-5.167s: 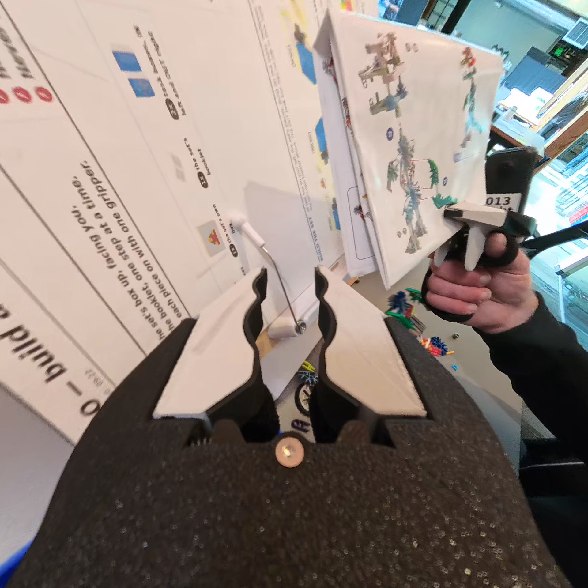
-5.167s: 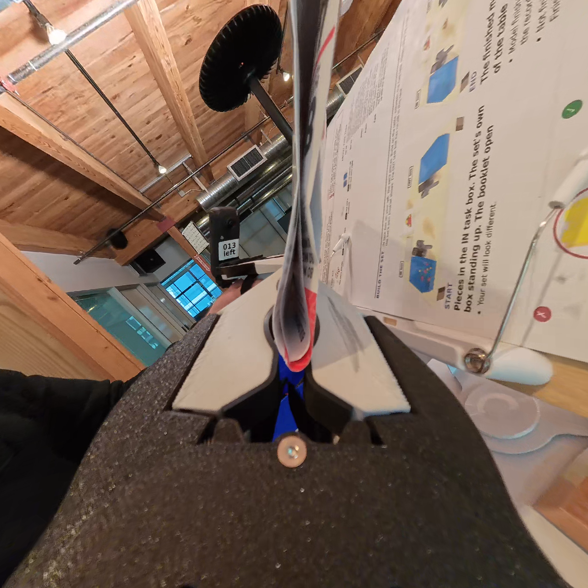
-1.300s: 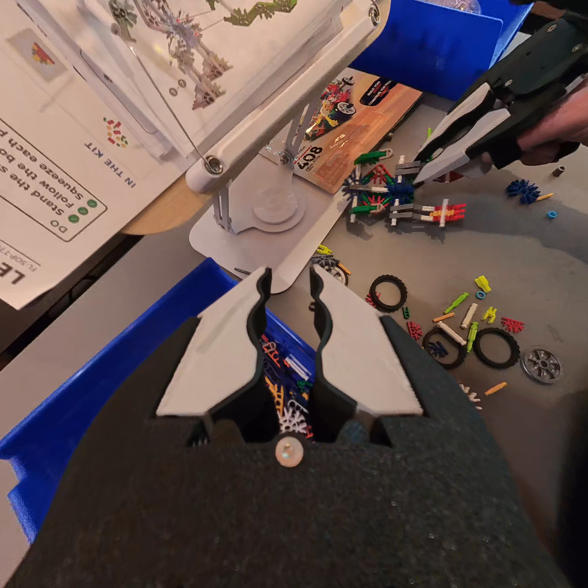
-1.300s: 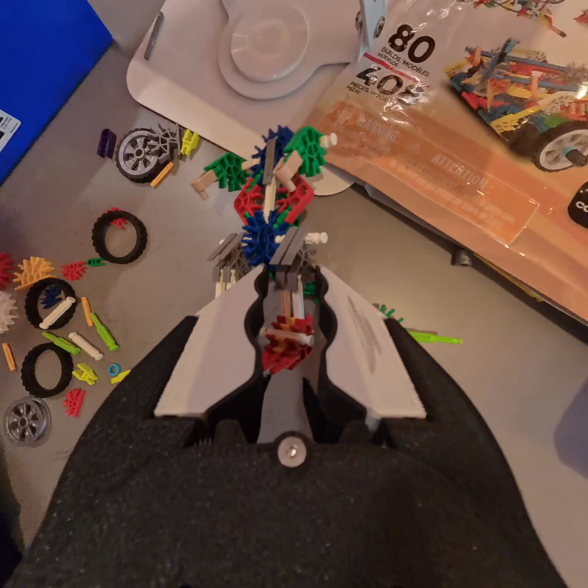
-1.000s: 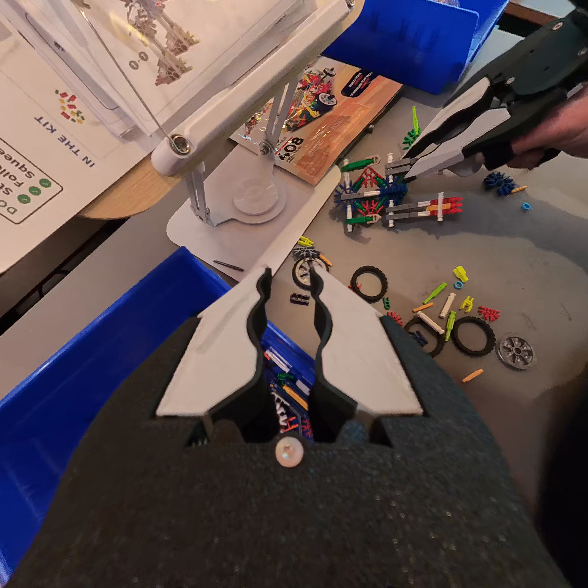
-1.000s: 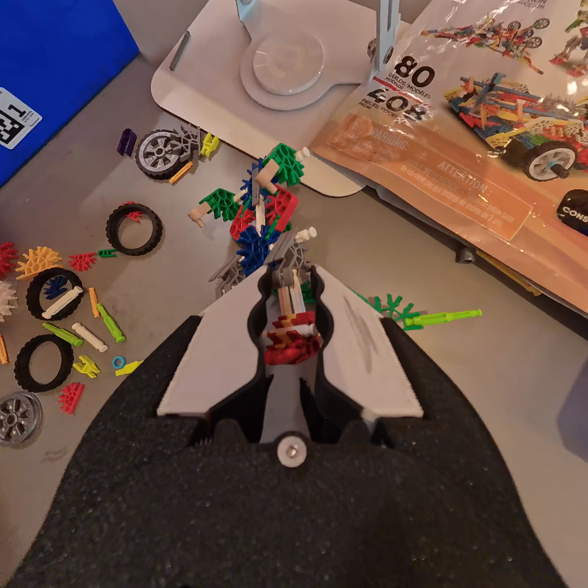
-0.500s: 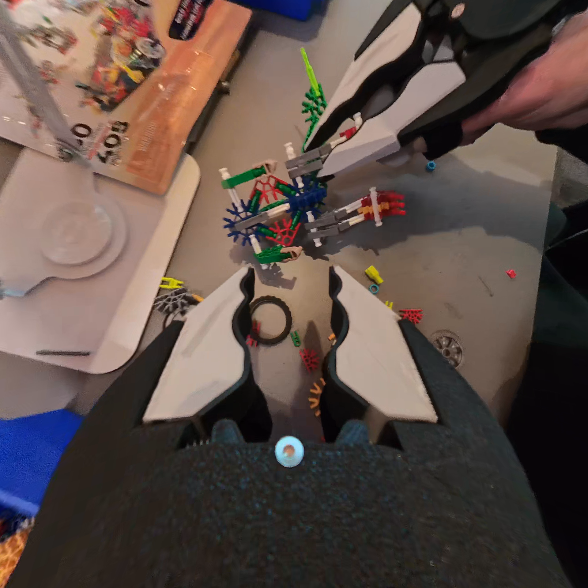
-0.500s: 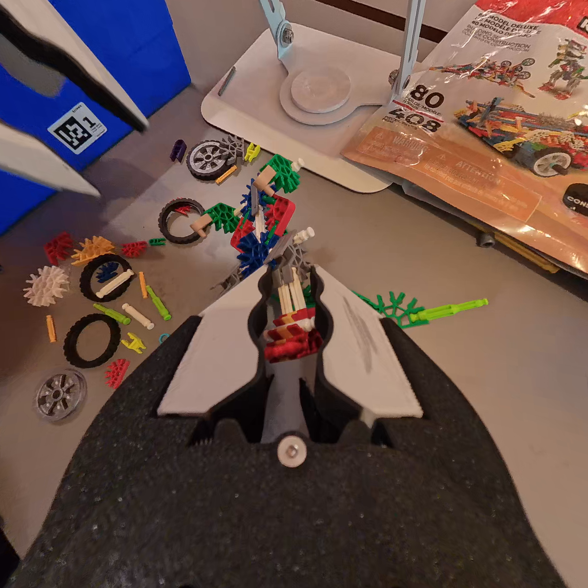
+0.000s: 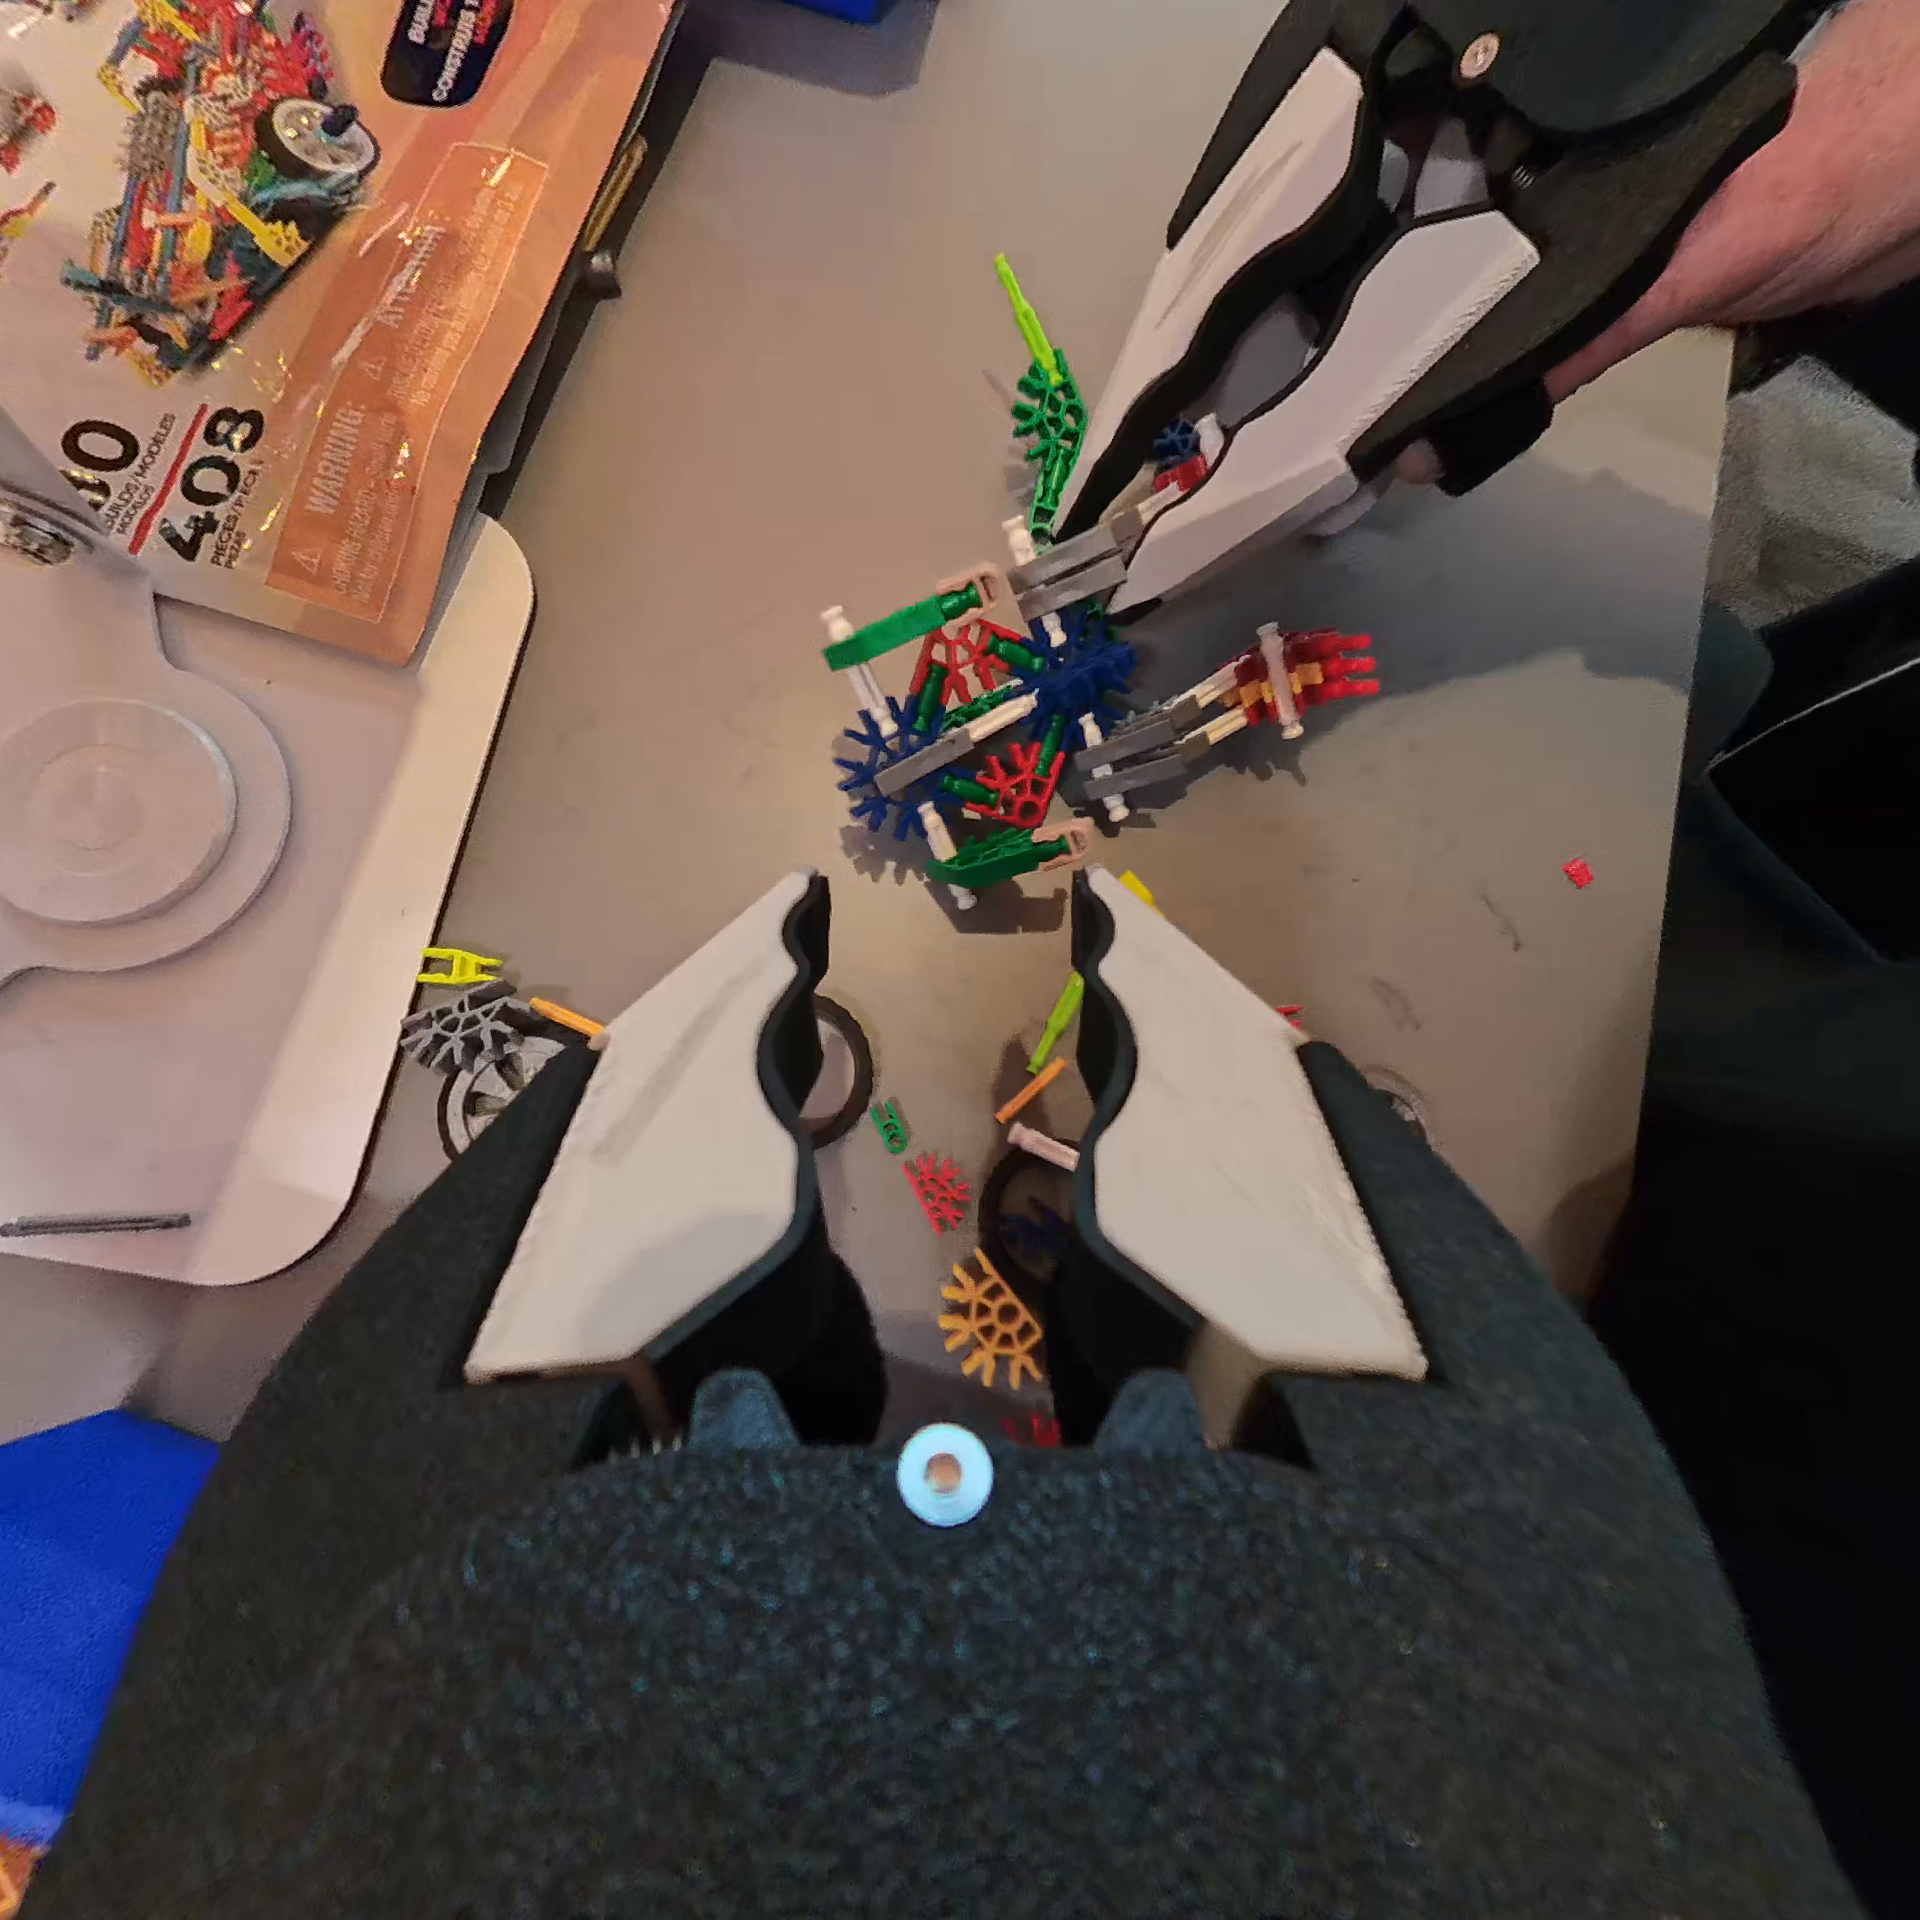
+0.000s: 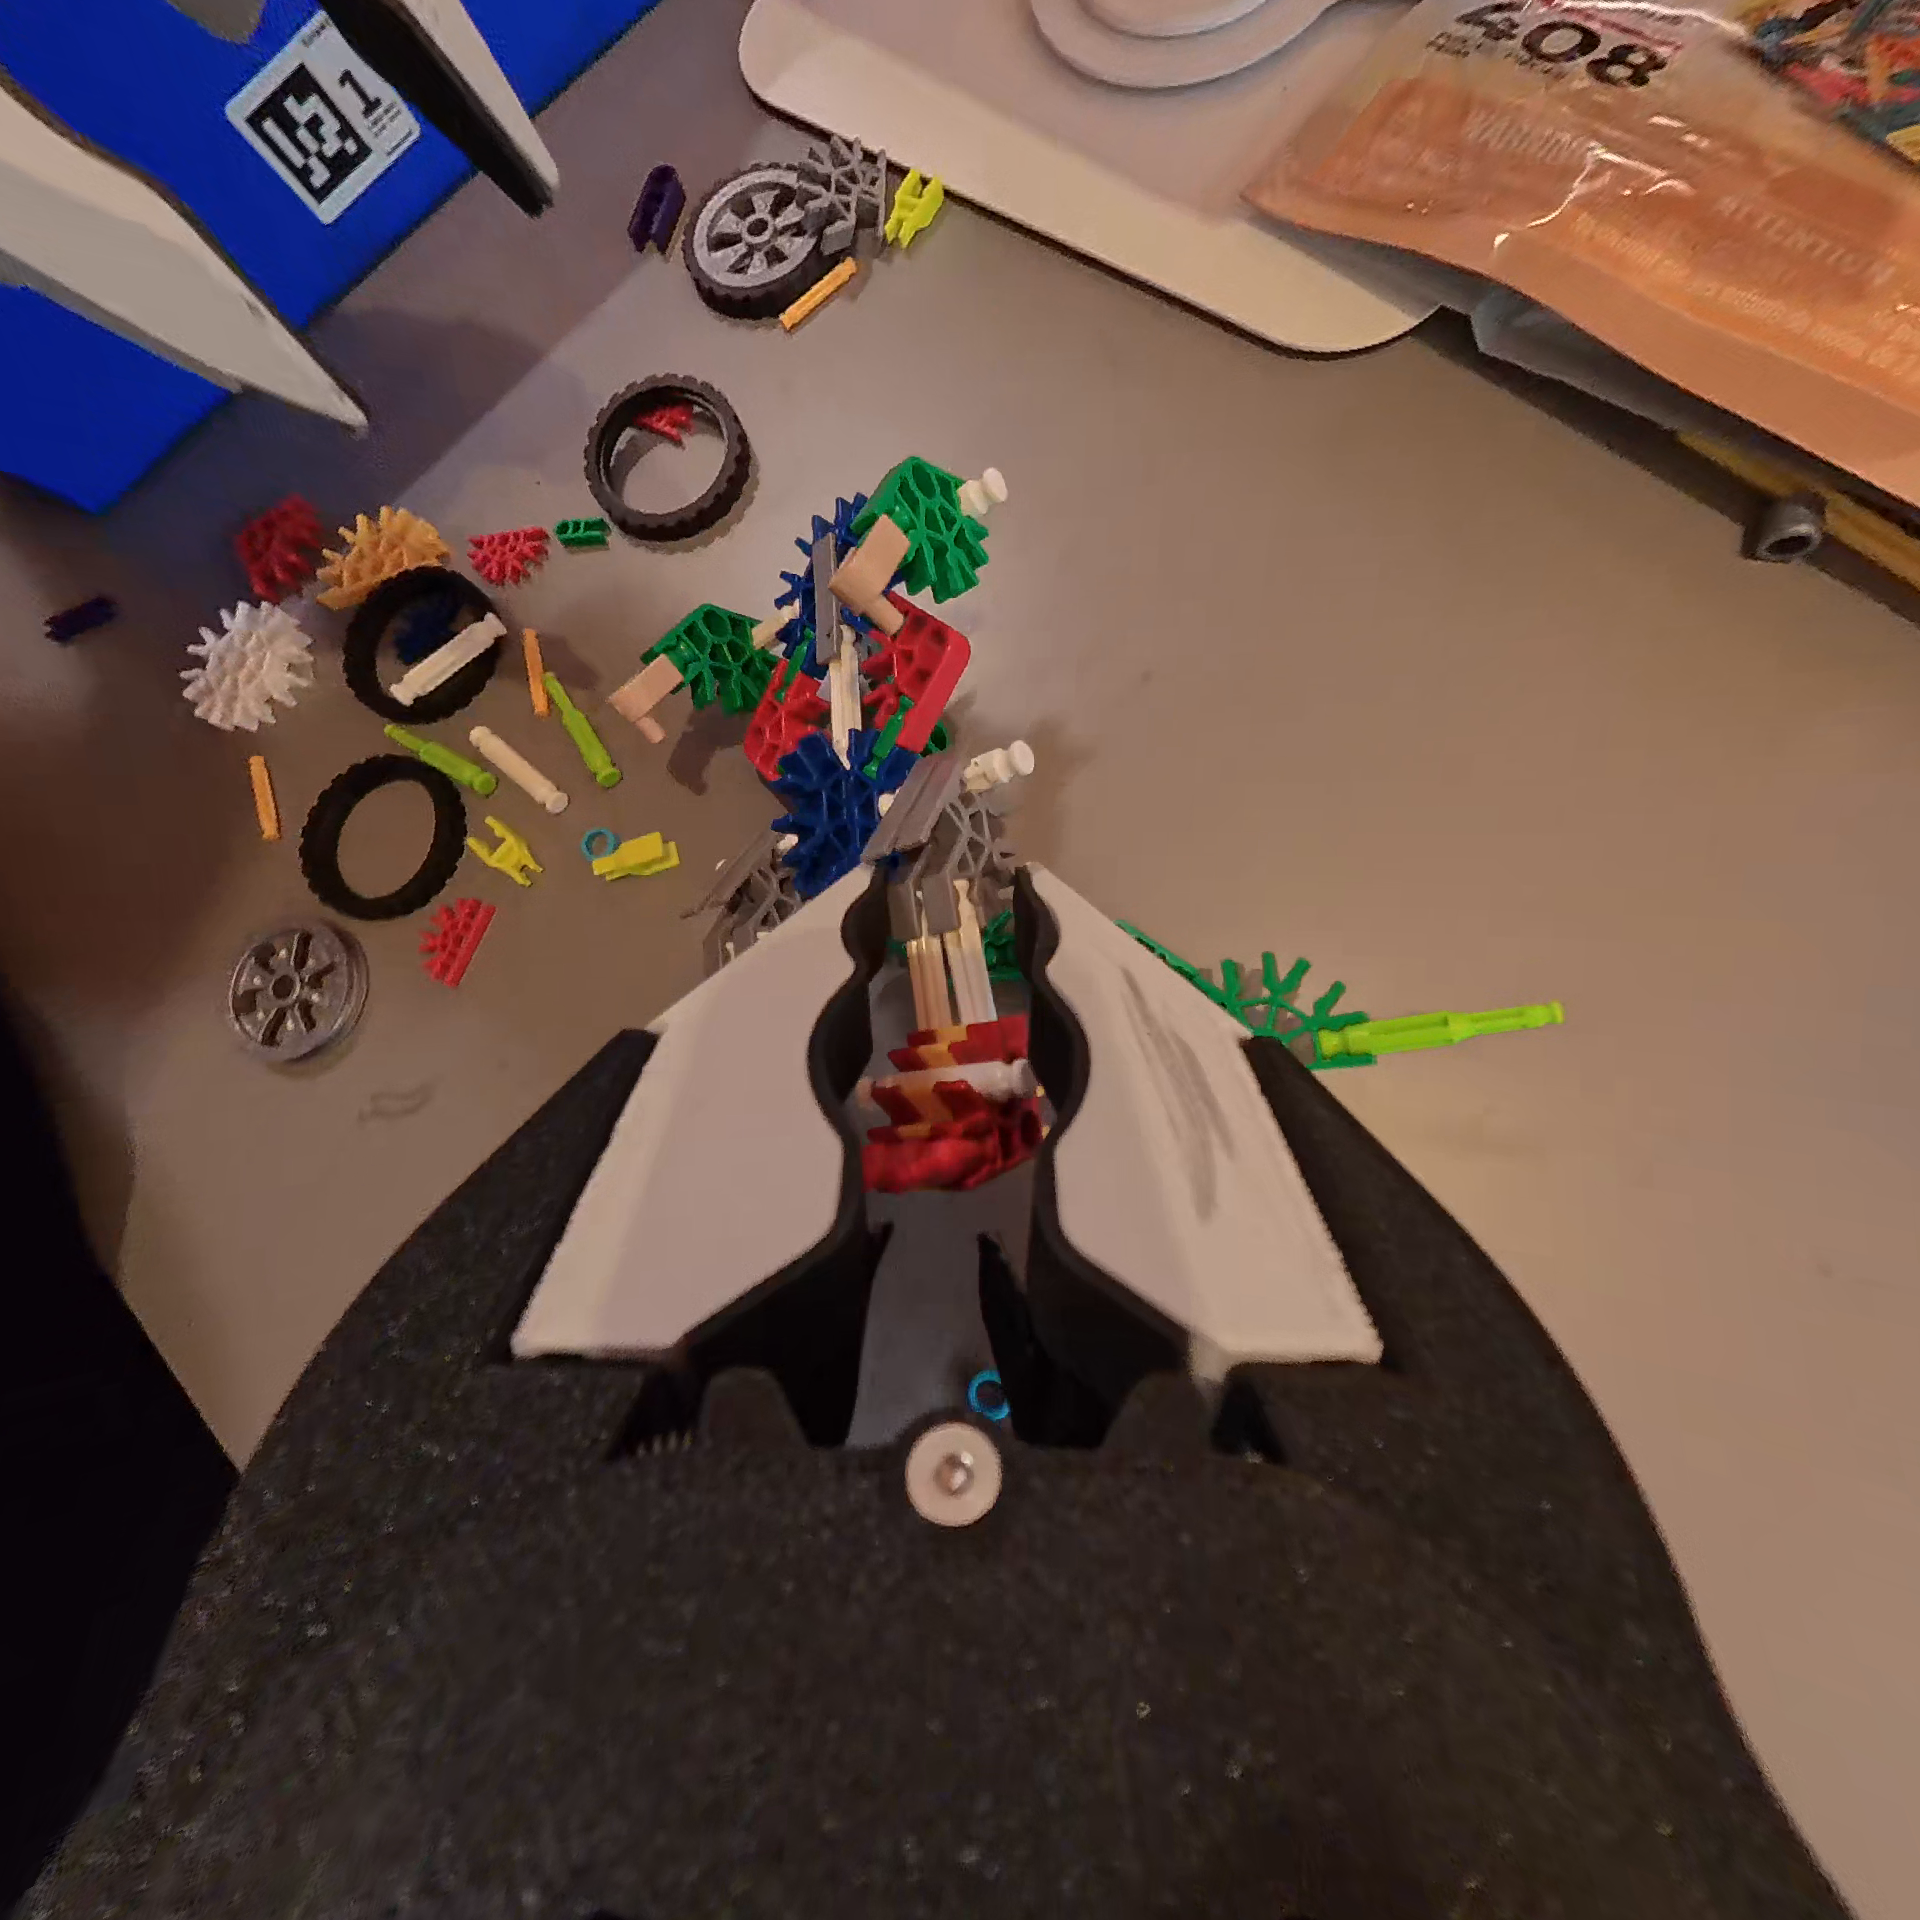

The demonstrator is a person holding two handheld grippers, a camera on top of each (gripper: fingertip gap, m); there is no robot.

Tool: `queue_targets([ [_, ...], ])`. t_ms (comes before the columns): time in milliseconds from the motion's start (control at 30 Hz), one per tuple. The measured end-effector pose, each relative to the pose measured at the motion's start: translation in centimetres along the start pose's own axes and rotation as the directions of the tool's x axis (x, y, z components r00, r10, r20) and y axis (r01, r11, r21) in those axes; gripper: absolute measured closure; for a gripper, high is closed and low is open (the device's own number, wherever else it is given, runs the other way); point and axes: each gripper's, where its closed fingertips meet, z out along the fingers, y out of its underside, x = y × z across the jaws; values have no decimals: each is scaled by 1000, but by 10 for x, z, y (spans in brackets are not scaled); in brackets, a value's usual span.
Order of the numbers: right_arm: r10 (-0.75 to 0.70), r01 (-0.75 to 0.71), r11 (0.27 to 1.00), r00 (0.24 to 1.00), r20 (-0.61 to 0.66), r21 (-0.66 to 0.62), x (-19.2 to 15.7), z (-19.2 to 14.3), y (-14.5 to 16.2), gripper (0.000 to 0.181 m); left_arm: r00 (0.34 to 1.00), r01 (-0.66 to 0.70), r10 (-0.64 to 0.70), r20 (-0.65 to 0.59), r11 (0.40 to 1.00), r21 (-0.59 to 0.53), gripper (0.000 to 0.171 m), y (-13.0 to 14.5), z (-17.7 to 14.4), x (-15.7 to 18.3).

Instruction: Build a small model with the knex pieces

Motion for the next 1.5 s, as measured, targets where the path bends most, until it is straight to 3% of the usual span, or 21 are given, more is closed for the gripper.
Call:
queue_targets([
  [300, -24, 24, 1000, 999, 21, 9, 0, -6, -6, 143, 994, 111, -108, -32, 981, 156, 127, -13, -44, -5],
  [567, -37, 37, 999, 999, 8, 20, 6, -12, -13, 132, 983, 152, -170, 62, 961, 229, 128, 0, -87, -36],
  [933, -94, 97, 986, 995, -29, 134, 4, -21, -49, 131, 928, 243, -284, 239, 952, 189, 129, 61, -130, -84],
  [1233, -184, 181, 936, 983, -17, 302, -24, -31, -96, 133, 864, 288, -297, 406, 954, 84, 129, 115, -169, -116],
  [1500, -240, 217, 924, 970, 37, 316, -51, -15, -107, 134, 809, 366, -299, 506, 930, -36, 132, 170, -199, -134],
])
